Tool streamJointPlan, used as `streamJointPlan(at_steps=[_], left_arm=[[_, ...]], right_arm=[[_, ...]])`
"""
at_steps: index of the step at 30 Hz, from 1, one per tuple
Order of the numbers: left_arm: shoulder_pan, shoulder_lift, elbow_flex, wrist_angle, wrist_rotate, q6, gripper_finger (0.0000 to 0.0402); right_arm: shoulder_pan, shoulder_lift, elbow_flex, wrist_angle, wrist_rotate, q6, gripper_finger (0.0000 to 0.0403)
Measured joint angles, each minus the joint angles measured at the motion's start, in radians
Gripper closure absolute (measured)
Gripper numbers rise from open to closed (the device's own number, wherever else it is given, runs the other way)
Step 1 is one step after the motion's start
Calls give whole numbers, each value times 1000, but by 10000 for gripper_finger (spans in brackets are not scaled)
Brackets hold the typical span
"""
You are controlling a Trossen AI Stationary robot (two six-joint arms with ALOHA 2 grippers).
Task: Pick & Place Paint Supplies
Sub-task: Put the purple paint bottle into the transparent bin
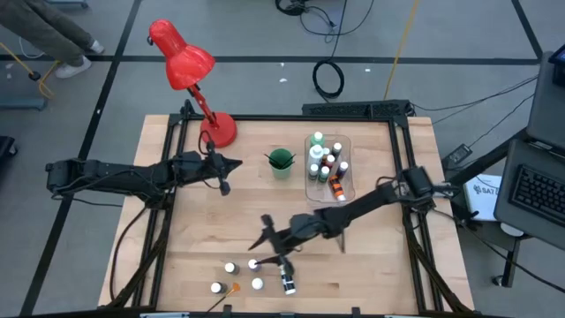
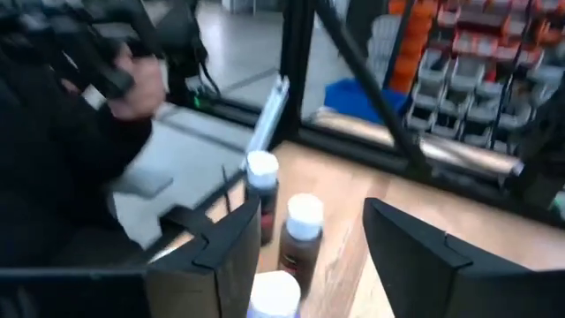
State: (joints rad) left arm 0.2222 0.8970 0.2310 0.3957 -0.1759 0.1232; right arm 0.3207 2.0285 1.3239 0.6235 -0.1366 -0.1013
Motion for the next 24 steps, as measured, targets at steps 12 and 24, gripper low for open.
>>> streamJointPlan(at_steps=[12, 24], left_arm=[[0, 0, 0, -17, 0, -24, 382], [0, 0, 0, -35, 1, -34, 382]], right_arm=[[15, 101, 119, -25, -43, 115, 162], [73, 117, 80, -74, 162, 62, 165]])
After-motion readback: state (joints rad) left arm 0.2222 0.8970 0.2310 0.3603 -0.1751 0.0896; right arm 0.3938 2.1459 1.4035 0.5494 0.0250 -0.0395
